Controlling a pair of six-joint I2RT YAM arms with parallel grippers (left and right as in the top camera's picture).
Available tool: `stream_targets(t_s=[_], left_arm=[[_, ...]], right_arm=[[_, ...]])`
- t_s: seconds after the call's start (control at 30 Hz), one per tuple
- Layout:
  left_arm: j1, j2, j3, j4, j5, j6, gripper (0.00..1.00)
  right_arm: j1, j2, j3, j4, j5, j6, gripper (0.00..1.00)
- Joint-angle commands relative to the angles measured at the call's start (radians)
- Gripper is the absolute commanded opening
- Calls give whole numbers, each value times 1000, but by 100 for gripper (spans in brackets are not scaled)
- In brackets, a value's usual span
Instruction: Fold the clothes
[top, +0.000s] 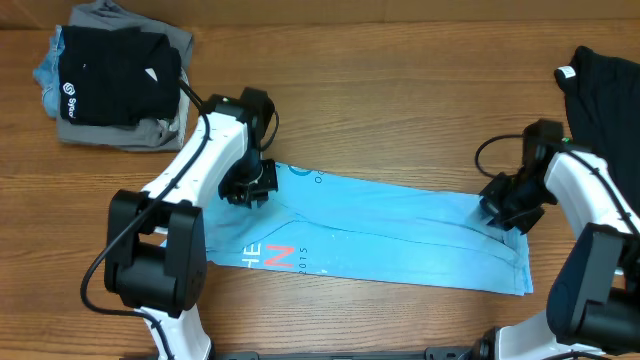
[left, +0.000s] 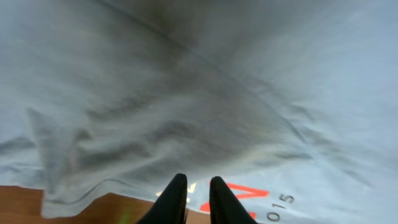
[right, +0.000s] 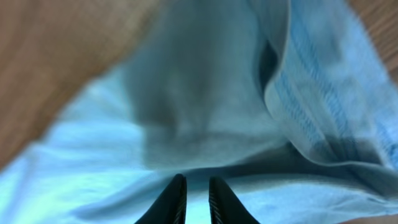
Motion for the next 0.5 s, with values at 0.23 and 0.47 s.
stream_targets(t_s=[0.23, 0.47], left_arm=[[47, 80, -95, 57, 14, 15, 7], [83, 81, -195, 124, -21, 12, 4]], right_arm=[[-3, -15, -195, 231, -29, 40, 11], [-3, -14, -195, 322, -25, 89, 11]])
